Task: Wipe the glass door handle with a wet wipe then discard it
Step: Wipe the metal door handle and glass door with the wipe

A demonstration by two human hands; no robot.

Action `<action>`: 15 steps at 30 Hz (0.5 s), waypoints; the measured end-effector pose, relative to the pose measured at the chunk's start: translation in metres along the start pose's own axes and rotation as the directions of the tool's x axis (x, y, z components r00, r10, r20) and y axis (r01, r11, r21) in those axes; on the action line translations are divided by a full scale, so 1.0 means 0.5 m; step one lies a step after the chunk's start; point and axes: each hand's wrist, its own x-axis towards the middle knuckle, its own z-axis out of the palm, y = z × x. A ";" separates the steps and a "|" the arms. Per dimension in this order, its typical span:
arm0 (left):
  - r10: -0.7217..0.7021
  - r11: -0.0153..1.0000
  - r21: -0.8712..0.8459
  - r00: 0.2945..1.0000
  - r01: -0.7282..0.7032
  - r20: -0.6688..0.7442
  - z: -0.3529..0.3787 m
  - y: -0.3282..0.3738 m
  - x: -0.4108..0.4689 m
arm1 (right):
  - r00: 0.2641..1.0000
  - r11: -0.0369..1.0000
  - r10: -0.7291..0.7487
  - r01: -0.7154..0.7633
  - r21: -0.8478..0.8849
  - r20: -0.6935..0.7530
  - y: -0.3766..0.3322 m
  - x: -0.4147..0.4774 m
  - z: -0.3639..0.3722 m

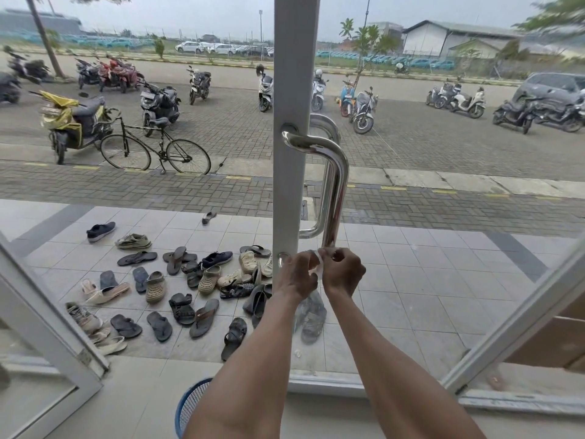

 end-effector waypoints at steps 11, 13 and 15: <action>-0.019 0.999 -0.028 0.986 0.015 -0.164 0.036 0.004 -0.017 | 0.972 0.989 0.146 -0.149 0.004 0.184 0.011 0.004 0.000; -0.038 0.993 -0.113 0.977 0.015 -0.211 0.045 0.015 -0.019 | 0.963 0.984 0.167 -0.176 0.025 0.212 0.010 0.004 -0.007; -0.023 0.985 -0.170 0.981 -0.010 -0.192 0.053 0.028 -0.019 | 0.958 0.976 0.196 -0.212 0.055 0.211 0.008 0.005 -0.014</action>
